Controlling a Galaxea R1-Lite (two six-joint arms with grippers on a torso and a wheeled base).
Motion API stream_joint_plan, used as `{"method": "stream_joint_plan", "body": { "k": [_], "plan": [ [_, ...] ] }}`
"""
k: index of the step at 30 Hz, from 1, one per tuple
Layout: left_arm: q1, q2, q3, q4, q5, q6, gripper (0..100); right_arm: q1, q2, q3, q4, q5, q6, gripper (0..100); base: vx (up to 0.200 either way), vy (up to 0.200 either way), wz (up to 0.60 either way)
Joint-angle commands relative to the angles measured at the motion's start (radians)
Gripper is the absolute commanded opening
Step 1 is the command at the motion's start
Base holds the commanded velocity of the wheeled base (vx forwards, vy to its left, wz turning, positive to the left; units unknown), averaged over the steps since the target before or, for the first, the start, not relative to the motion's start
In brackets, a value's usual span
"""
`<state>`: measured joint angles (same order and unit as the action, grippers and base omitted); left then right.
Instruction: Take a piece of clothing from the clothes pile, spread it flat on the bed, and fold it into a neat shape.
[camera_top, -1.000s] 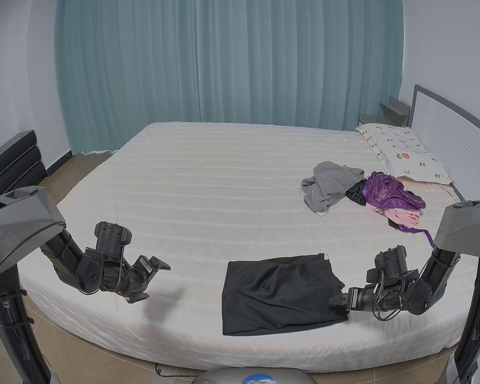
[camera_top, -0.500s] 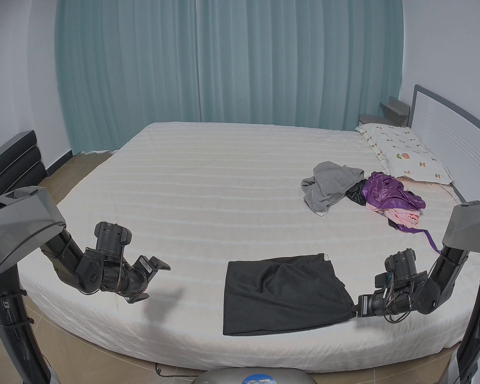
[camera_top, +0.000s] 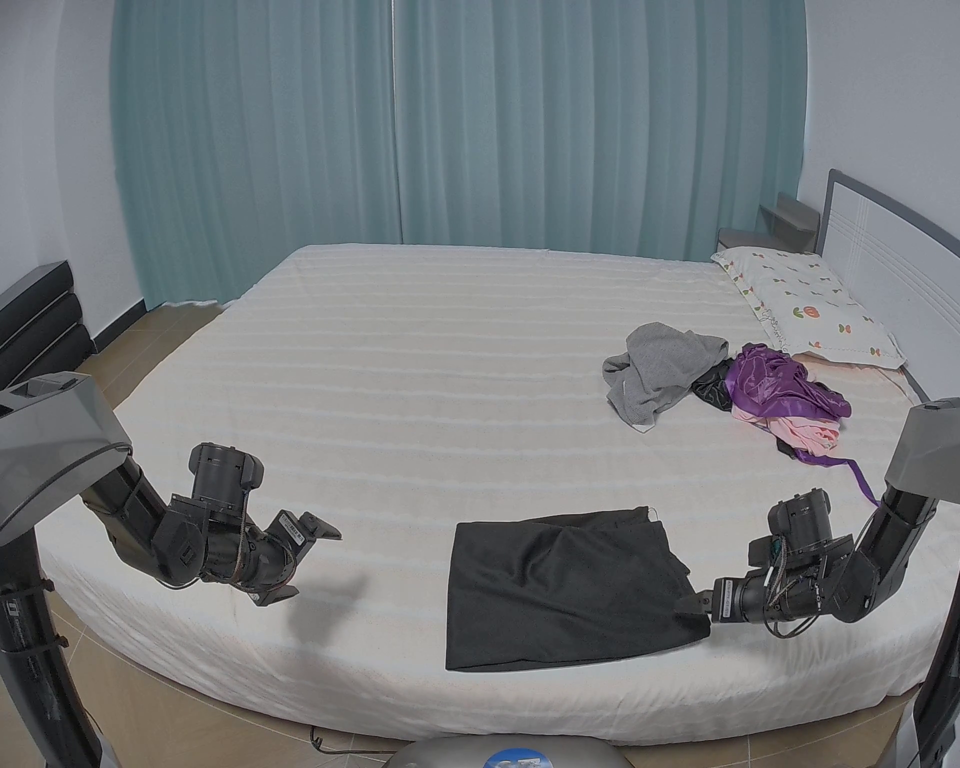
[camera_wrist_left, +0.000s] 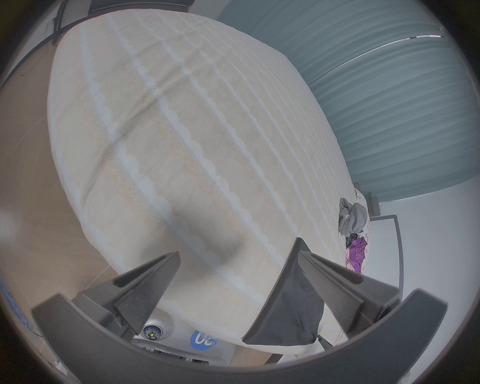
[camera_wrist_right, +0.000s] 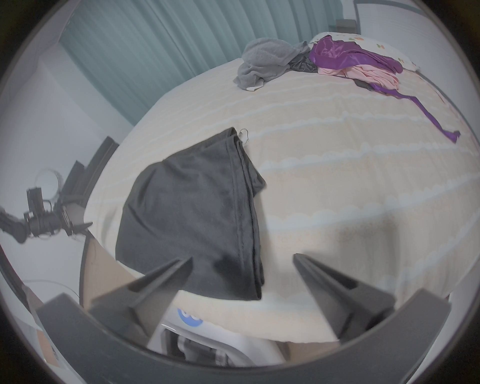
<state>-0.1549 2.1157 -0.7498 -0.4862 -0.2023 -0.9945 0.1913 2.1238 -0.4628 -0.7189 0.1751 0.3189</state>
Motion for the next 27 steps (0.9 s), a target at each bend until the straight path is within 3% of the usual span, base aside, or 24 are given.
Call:
{"method": "stream_joint_plan", "body": {
  "k": [1,4,9,12,15,27],
  "plan": [
    [0.000,0.007,-0.008,0.001,0.001,-0.001,100,0.016,0.018,-0.089,-0.007,0.009,0.117,100,0.000,0.000,0.00],
    [0.000,0.007,-0.010,0.005,0.003,-0.001,100,0.031,0.068,-0.178,-0.010,0.007,0.261,100,0.000,0.000,0.00],
    [0.000,0.007,-0.017,0.009,0.023,-0.006,100,0.030,0.157,-0.326,-0.010,0.011,0.373,100,0.000,0.000,0.00],
    [-0.002,0.007,-0.011,0.006,0.032,-0.006,100,0.034,0.194,-0.382,-0.010,0.009,0.431,100,0.200,0.000,0.00],
    [-0.003,0.007,-0.005,0.001,0.046,-0.004,100,0.045,0.231,-0.424,-0.011,0.007,0.443,100,0.200,0.000,0.00],
    [-0.009,0.009,0.000,0.000,0.054,-0.001,100,0.051,0.283,-0.465,-0.077,-0.008,0.411,100,0.000,0.000,0.00]
  ]
}}
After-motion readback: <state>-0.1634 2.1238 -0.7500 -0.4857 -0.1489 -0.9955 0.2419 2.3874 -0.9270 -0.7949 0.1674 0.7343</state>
